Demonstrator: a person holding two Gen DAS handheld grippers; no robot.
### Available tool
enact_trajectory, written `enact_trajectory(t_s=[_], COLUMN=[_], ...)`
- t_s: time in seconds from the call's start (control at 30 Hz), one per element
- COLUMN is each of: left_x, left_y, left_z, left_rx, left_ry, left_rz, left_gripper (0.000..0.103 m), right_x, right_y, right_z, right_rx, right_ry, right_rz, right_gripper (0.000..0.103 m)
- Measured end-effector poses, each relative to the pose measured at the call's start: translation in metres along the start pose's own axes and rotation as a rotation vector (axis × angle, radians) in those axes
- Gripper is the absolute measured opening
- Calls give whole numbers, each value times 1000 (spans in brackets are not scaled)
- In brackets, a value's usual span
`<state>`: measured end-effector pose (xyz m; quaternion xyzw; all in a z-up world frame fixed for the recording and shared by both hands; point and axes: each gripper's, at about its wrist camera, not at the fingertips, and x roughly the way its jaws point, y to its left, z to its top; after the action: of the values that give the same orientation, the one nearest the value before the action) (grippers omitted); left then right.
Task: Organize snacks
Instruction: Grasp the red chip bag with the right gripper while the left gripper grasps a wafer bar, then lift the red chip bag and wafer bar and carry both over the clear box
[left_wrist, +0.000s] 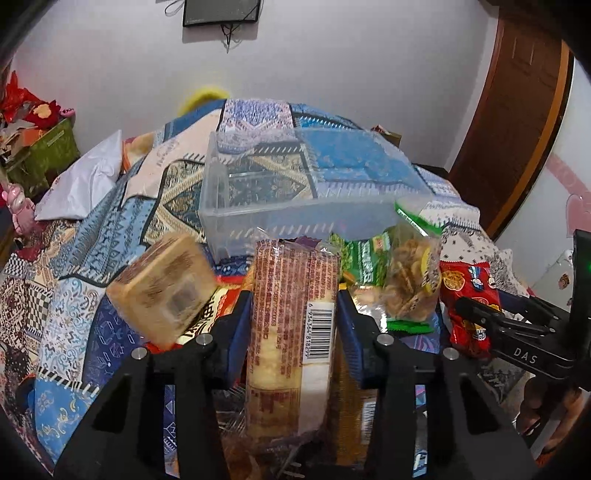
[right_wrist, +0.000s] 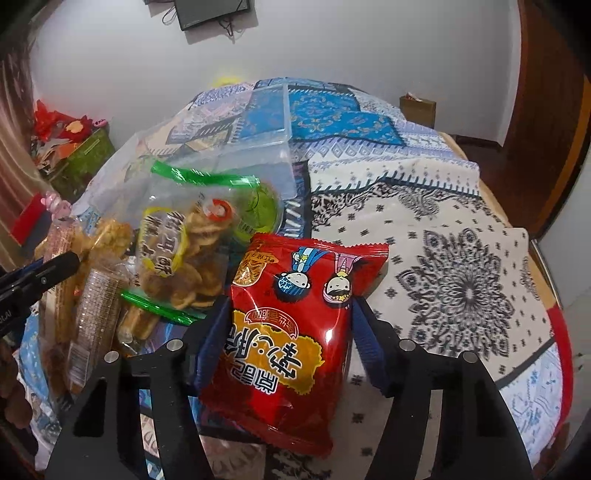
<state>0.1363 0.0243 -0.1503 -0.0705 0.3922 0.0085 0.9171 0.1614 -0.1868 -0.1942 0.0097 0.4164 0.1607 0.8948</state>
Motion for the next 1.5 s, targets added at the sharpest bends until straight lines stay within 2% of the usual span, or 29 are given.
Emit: enact_trajectory(t_s=[0.43, 0.97, 1.2, 1.5], left_x=[-28, -44, -33, 3], left_y=[-2, 14, 21, 33], left_z=[23, 70, 99, 127], left_rx=[-13, -34, -41, -63], left_ry=[-72, -179, -202, -178], left_rz=[-29, -28, -25, -18], left_gripper=[38, 38, 38, 38], right_x=[-41, -38, -28, -2], right_y=[11, 39, 45, 55], right_z=[29, 79, 100, 121], right_rx=[-21, -63, -69, -86], right_ry=[-136, -229, -246, -233], right_rz=[31, 103, 121, 132], right_gripper=[61, 61, 61, 61])
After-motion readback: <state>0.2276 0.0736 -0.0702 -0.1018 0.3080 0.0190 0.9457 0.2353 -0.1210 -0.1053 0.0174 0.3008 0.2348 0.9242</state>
